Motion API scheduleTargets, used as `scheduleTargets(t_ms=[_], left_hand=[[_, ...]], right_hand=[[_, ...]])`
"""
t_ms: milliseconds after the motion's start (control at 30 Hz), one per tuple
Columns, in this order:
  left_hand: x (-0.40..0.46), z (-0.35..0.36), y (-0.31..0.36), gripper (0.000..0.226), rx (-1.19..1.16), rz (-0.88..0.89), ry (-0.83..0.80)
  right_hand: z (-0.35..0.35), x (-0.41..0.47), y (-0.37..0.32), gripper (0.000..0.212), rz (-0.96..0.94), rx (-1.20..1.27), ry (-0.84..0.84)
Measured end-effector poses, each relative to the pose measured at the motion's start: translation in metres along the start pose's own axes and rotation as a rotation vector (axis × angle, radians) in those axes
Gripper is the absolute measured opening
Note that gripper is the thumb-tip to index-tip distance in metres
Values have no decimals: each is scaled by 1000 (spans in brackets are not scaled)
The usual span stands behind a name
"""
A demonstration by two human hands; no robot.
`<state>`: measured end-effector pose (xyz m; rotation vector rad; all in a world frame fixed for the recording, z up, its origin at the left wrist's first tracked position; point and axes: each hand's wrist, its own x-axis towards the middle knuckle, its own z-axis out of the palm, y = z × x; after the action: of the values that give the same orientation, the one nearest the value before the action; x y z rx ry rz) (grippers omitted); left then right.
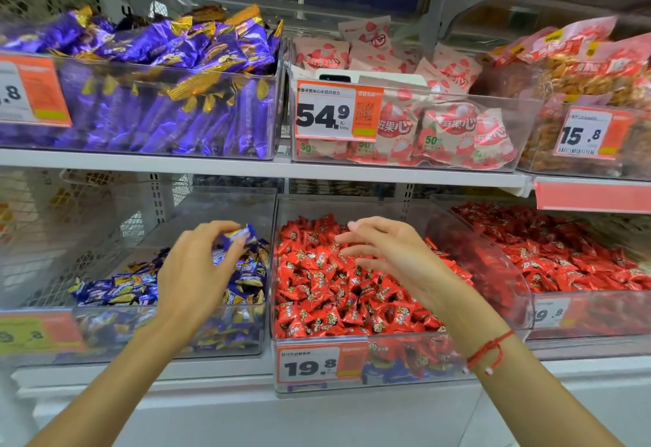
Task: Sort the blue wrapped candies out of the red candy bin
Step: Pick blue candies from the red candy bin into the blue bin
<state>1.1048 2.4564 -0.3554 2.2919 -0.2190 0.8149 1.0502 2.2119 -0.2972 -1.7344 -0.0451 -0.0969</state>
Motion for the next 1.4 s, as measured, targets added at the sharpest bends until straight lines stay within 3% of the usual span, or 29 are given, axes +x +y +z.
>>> scheduleTargets(t_ms=[100, 200, 367, 467, 567, 800, 867, 1000, 1067, 1200, 1400], left_hand=[[-4, 3, -1, 45, 11, 47, -106], [-10, 9, 18, 49, -27, 185, -190], [-16, 25, 22, 64, 99, 280, -279], [-14, 26, 23, 61, 108, 309, -246], [-13, 24, 25, 56, 126, 342, -238], [-8, 18, 37, 31, 107, 399, -192], [-8, 18, 47, 29, 31, 367, -196], [-12, 20, 68, 30, -72, 314, -322], [-16, 21, 78, 36, -90, 292, -395], [-16, 25, 86, 42, -288, 180, -392], [-7, 18, 79, 30, -483, 85, -368]], right_hand=[[-4, 6, 8, 16, -40, -155, 81], [-5, 17, 30, 6, -146, -489, 112], [-3, 45, 73, 20, 55, -1180, -224], [-2, 59, 67, 40, 138, -1312, -374], [4, 59, 59, 41, 131, -1387, -408], [-16, 37, 73, 10, -52, -1208, -251], [-27, 31, 73, 19, -86, -951, -208], [-31, 14, 47, 18, -65, -427, -159], [-29, 11, 37, 21, -16, -282, -166], [-23, 5, 26, 21, -7, -190, -159], [-20, 6, 22, 23, -23, -195, -187]])
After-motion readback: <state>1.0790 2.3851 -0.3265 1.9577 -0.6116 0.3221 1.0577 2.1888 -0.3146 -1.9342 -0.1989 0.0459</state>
